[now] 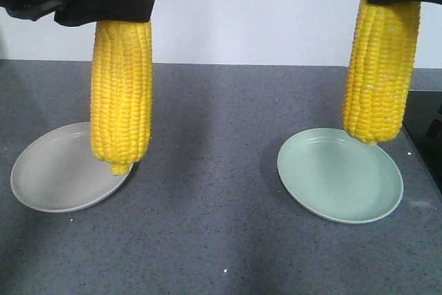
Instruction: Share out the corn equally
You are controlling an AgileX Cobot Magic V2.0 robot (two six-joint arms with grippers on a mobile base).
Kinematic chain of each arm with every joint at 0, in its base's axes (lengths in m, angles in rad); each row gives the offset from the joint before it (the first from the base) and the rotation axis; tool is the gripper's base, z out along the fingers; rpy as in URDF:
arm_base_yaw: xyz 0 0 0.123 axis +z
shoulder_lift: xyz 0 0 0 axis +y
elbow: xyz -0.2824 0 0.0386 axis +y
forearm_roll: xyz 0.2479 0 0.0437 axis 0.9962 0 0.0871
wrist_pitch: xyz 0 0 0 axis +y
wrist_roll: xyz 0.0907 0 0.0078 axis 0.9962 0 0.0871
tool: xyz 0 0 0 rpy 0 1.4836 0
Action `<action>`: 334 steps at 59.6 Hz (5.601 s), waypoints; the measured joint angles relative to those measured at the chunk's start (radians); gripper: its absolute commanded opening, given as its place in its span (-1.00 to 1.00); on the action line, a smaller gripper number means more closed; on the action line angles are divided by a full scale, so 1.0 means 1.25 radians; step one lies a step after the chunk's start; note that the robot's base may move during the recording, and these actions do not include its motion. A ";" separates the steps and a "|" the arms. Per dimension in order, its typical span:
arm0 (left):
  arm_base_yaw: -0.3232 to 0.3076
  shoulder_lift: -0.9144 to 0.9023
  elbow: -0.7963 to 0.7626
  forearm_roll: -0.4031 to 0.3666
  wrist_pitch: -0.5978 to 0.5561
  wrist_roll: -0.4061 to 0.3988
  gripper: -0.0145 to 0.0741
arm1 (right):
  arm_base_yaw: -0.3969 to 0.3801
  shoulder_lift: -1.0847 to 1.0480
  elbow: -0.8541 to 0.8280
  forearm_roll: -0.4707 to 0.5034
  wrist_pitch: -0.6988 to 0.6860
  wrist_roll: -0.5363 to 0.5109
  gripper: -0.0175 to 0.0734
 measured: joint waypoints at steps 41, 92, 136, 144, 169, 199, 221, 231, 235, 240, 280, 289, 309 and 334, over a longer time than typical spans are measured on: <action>0.000 0.000 0.000 0.000 0.000 0.000 -0.69 | 0.000 0.000 0.000 0.000 0.000 0.000 -0.63; 0.000 0.000 0.000 0.048 -0.017 0.001 -0.69 | 0.000 0.002 0.000 -0.003 -0.001 0.000 -0.63; 0.158 0.224 0.001 0.357 0.002 -0.113 -0.69 | 0.000 0.444 0.001 -0.204 0.009 0.005 -0.61; 0.172 0.265 0.001 0.358 0.015 -0.113 -0.69 | 0.000 0.484 0.001 -0.231 0.009 0.014 -0.55; 0.178 0.320 0.066 0.387 0.021 -0.113 -0.69 | 0.000 0.531 0.001 -0.240 0.007 0.040 0.23; 0.179 0.327 0.079 0.402 -0.025 -0.113 -0.34 | 0.000 0.527 0.001 -0.289 0.006 0.107 0.55; 0.179 0.327 0.079 0.405 -0.051 -0.118 0.36 | 0.000 0.448 0.001 -0.294 -0.007 0.119 0.55; 0.179 0.327 0.079 0.408 -0.051 -0.120 0.42 | 0.000 0.404 0.001 -0.294 -0.027 0.120 0.55; 0.179 0.327 0.079 0.408 -0.052 -0.120 0.42 | 0.000 0.391 0.001 -0.295 -0.031 0.120 0.55; 0.179 0.327 0.079 0.408 -0.055 -0.120 0.42 | 0.000 0.375 0.001 -0.295 -0.036 0.123 0.55; 0.179 0.249 0.080 0.274 -0.014 -0.124 -0.33 | 0.000 0.177 0.001 -0.091 -0.084 0.000 -0.64; 0.179 0.171 0.089 0.160 -0.004 -0.041 -0.69 | 0.000 0.089 0.060 -0.048 -0.101 -0.048 -0.63; 0.179 -0.119 0.414 -0.047 -0.172 0.163 -0.69 | 0.000 -0.322 0.603 0.007 -0.350 -0.110 -0.63; 0.179 -0.490 0.961 -0.297 -0.499 0.356 -0.69 | 0.000 -0.716 1.092 0.008 -0.464 -0.108 -0.63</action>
